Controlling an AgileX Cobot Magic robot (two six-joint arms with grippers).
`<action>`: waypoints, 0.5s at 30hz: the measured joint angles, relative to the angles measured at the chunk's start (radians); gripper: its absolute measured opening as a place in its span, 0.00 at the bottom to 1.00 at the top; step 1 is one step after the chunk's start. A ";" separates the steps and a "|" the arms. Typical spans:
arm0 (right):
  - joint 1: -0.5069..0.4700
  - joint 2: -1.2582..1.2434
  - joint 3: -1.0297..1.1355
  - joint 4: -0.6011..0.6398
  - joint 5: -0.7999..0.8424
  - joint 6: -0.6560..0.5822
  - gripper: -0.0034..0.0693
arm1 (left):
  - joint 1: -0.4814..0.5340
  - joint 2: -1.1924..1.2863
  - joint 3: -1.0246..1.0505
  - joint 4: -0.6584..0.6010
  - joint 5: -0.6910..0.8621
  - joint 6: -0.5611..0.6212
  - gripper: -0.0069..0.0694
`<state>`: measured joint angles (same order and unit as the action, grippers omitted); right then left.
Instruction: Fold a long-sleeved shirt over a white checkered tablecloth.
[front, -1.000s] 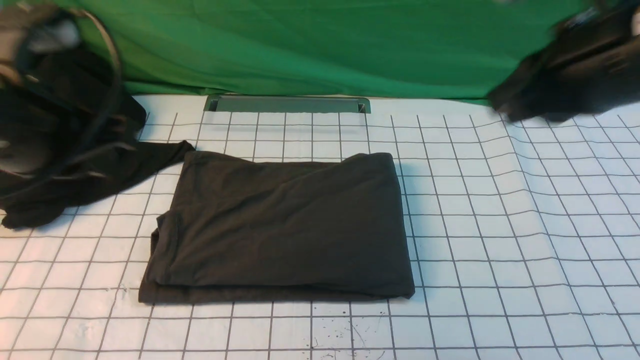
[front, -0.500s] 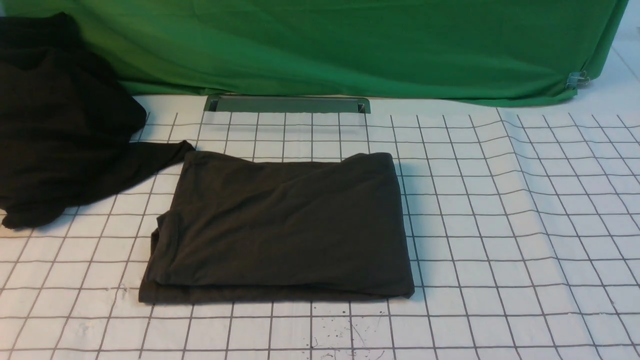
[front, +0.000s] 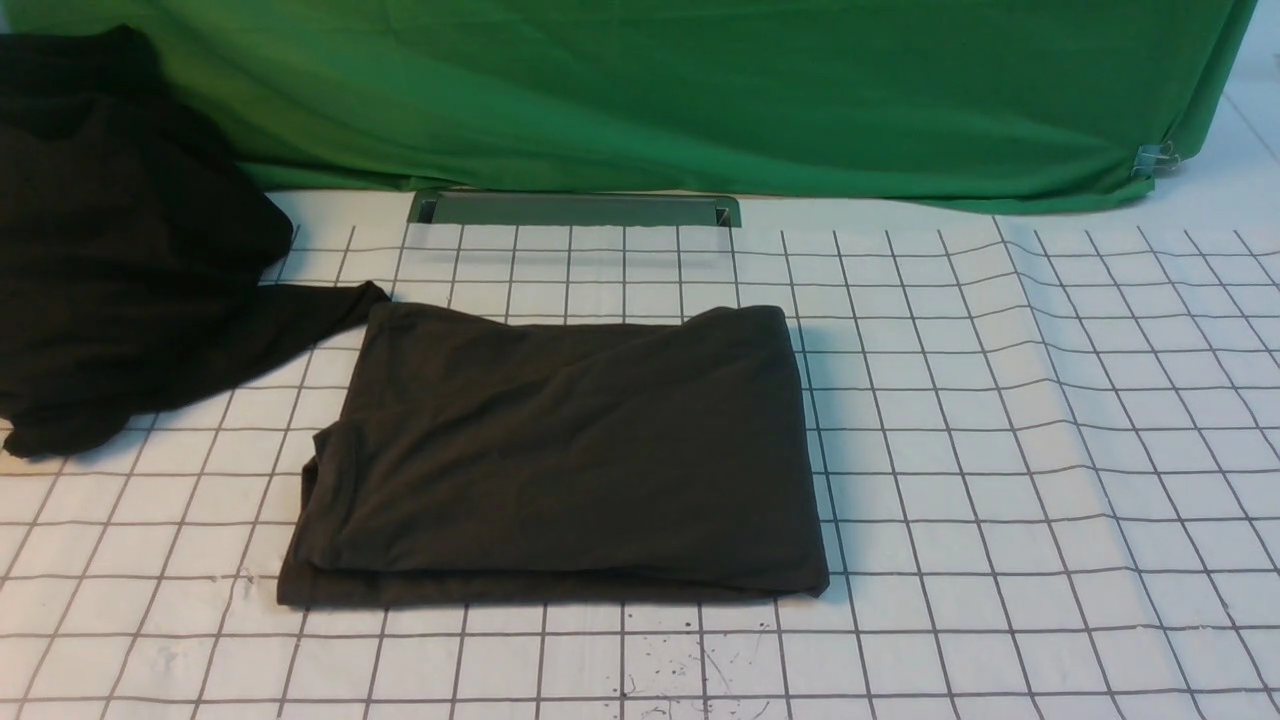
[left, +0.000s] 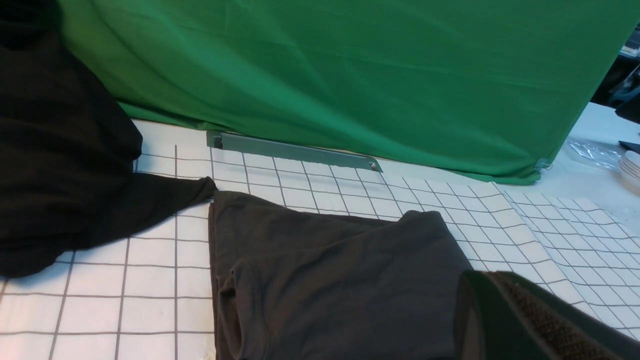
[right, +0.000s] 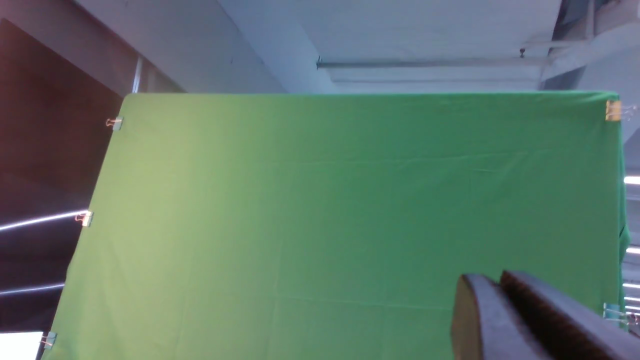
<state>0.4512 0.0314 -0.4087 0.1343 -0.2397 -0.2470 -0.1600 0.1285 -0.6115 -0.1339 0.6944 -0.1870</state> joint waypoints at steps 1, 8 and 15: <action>0.000 0.000 0.000 0.000 -0.001 -0.002 0.15 | 0.000 0.000 0.000 0.000 0.000 0.000 0.09; 0.000 0.000 0.004 0.000 0.022 -0.005 0.30 | 0.000 0.000 0.000 0.001 -0.001 0.008 0.09; 0.000 0.000 0.004 0.000 0.023 -0.006 0.35 | 0.000 0.000 0.000 0.001 -0.001 0.012 0.09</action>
<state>0.4512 0.0314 -0.4051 0.1343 -0.2167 -0.2534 -0.1600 0.1285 -0.6115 -0.1329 0.6930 -0.1755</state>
